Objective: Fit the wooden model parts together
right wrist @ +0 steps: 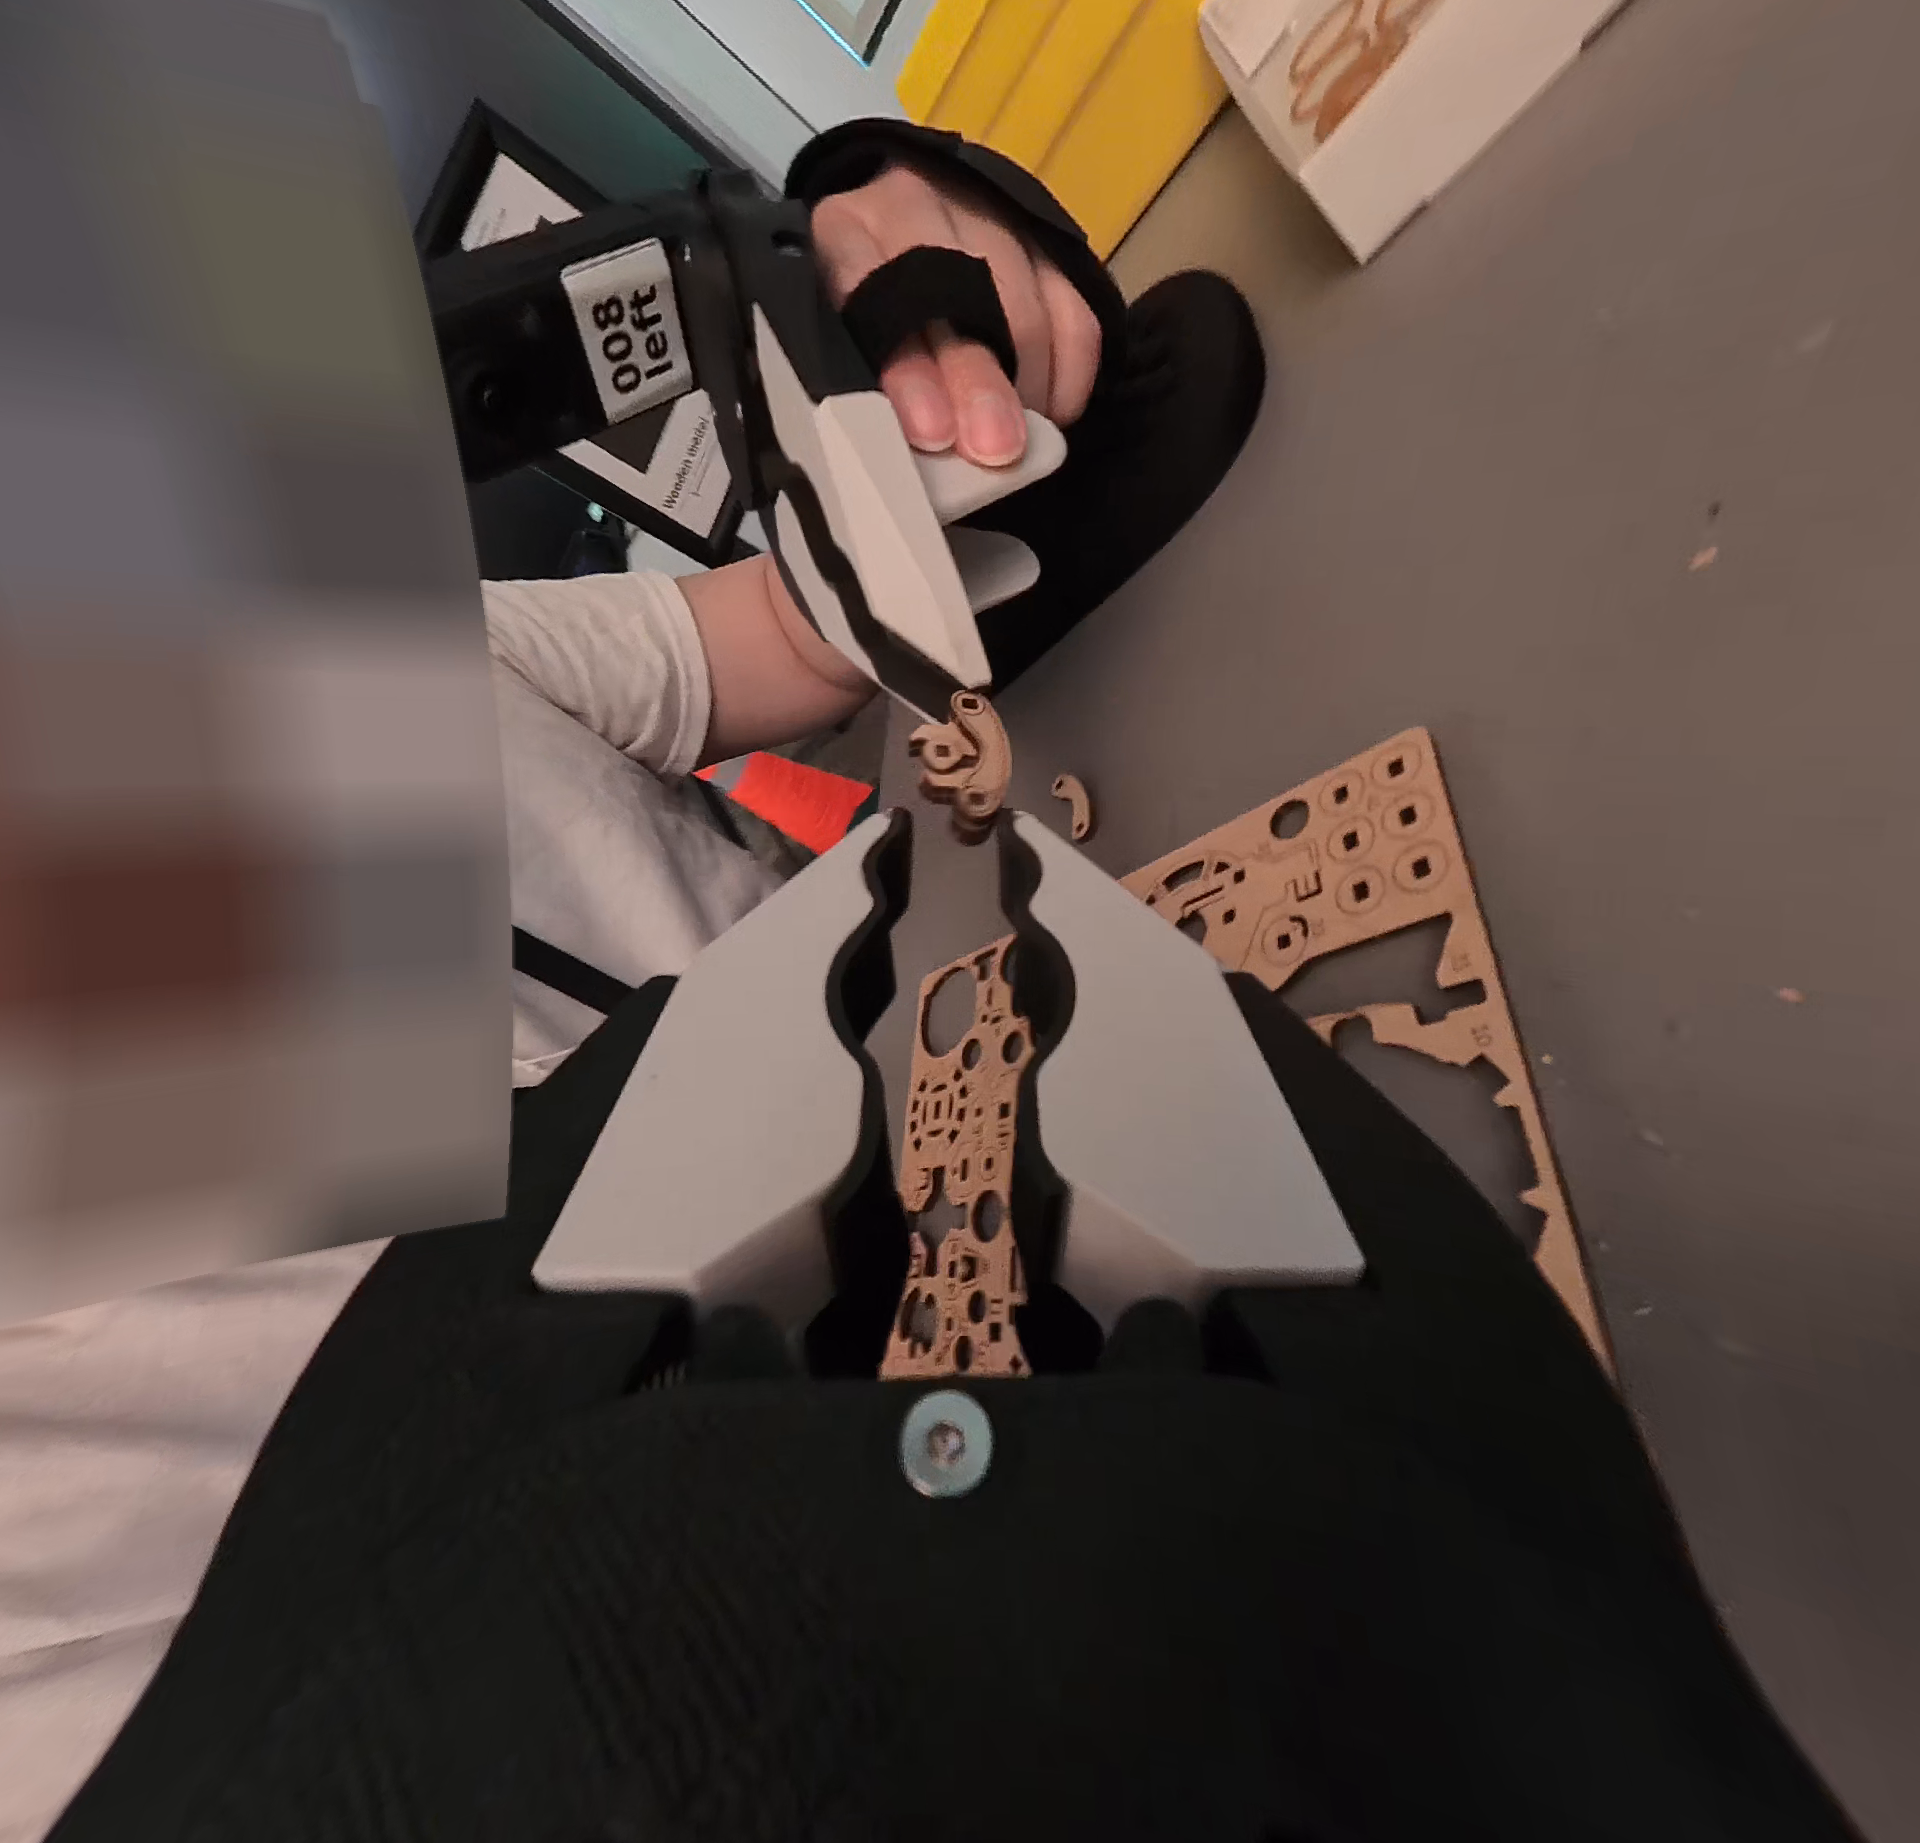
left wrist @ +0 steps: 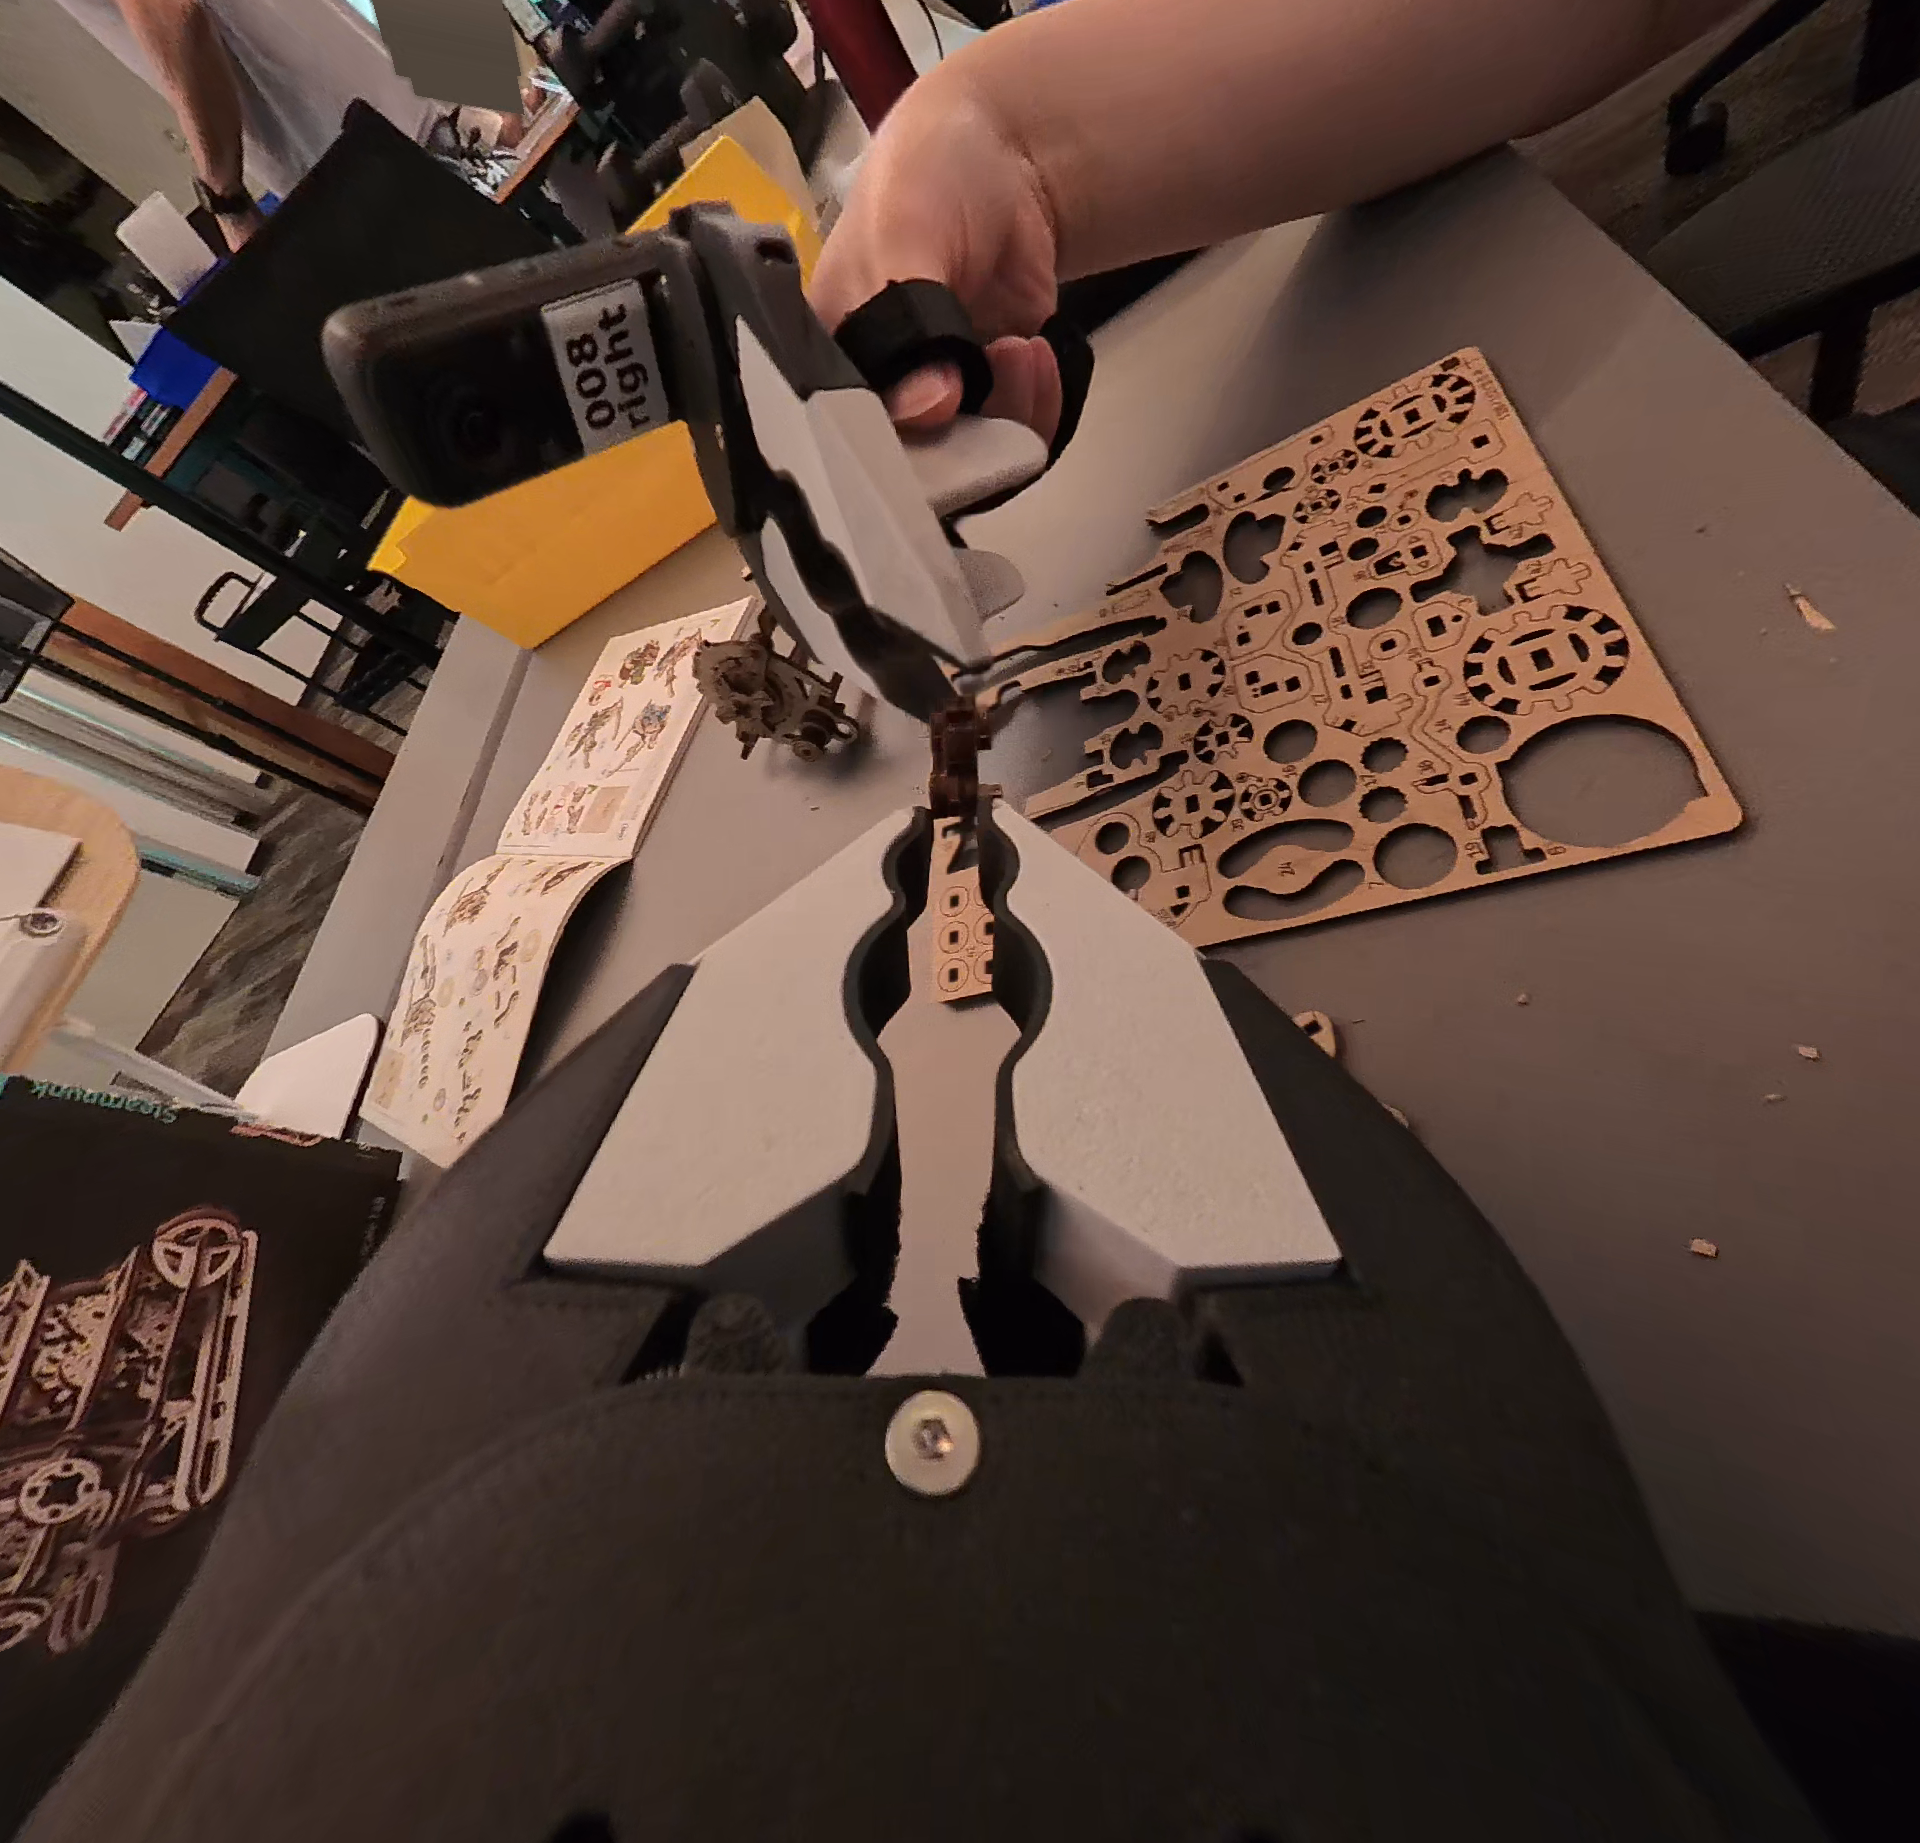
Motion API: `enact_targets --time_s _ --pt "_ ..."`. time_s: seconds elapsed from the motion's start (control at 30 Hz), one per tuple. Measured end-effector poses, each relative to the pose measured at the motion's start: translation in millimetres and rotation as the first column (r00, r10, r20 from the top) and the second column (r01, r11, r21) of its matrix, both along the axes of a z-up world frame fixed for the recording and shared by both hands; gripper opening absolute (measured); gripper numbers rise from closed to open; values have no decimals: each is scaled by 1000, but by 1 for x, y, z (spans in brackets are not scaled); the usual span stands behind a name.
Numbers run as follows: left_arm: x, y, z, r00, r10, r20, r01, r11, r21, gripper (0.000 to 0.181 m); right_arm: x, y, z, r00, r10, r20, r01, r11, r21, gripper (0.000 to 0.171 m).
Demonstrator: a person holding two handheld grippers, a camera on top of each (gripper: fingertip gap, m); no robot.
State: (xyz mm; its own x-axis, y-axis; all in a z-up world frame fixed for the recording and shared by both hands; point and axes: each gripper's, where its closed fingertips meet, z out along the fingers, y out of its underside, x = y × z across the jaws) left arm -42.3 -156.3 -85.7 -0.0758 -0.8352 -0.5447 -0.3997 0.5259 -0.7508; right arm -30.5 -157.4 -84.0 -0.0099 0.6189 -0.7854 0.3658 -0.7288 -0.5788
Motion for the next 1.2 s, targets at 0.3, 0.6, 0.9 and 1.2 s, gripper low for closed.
enact_targets --time_s 0.3,0.6,0.9,1.2 --pt "-6 7 20 995 25 95 -21 999 -42 7 0 27 8 992 -124 38 70 762 643 32" --pt "-9 7 25 993 20 113 -14 999 -53 7 -1 16 25 997 -73 -8 29 298 954 22" --pt "-7 4 21 995 5 99 2 998 -69 7 -3 9 20 999 -35 10 1 299 954 16" --pt "-8 1 22 995 -13 100 18 998 -52 7 -4 3 21 1000 -9 13 -10 273 962 14"
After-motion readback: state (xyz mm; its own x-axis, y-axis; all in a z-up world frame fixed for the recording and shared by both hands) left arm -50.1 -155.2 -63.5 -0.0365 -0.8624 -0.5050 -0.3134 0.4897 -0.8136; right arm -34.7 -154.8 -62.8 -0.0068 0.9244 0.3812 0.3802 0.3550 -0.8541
